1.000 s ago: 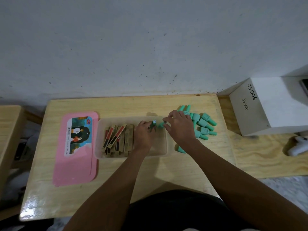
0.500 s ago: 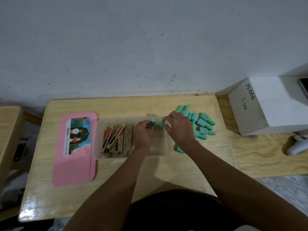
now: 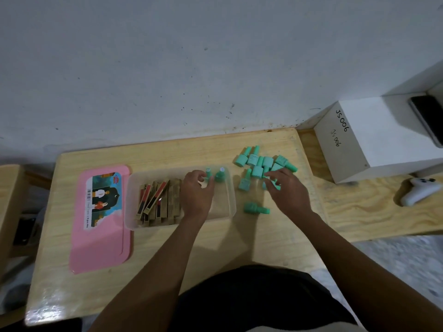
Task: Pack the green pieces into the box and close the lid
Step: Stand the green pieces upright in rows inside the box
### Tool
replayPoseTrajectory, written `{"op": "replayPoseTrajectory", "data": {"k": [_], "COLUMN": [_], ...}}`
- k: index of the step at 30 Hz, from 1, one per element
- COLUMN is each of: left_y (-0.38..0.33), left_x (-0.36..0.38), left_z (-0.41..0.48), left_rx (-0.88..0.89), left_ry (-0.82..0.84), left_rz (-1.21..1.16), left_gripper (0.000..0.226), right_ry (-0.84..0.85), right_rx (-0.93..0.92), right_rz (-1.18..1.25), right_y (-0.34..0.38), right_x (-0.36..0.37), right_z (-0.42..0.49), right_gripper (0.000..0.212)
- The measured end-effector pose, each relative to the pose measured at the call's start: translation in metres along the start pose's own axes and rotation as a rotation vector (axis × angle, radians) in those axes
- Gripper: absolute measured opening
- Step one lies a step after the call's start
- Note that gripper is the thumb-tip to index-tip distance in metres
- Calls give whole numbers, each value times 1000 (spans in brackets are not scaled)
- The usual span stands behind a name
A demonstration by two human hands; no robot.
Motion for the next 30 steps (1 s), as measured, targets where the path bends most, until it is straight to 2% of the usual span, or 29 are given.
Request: {"op": "replayPoseTrajectory", "data": {"k": [3,6,10,13,16,19,26,30], "left_y": [-47,-88,-110,-112,-110,-106,-114,-119], "left_x": [11,46,109,151,177,191,203,207], "left_z": [-12,-21,-24,-22,-18,-15,-9,-7], "left_rx": [225,399,421,424,440,440,469,480], "left_ry": [59,217,530,657,680,678,626,651], "left_rz": [70,174,319,567,791,902,970,952], "left_gripper": [13,13,25,42,46,43,40,35], "right_ry": [31,71,118,169,245,285,290,329], "right_rx": [136,207,238,234,214,190,121,98], "right_rz": [57,78,98,114,78,40,35,65], "right_y": [-54,-87,-107,-113,-115,-119,-124,-128], "right_x": [1,6,9,10,12,13,14,14], "right_z": [-11,-18,-12,0,11,21,33,33], "right_gripper": [23,23,27,34,39,38,34,33]}}
Point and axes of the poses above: each hand's wrist, its own z-axis towards the middle knuckle, its own x-axis out of the palm, y = z × x, the point moved 9 cm from there along z, towards the middle knuckle, and after that the axes turned 14 degrees about y, right-handed, at the moved point
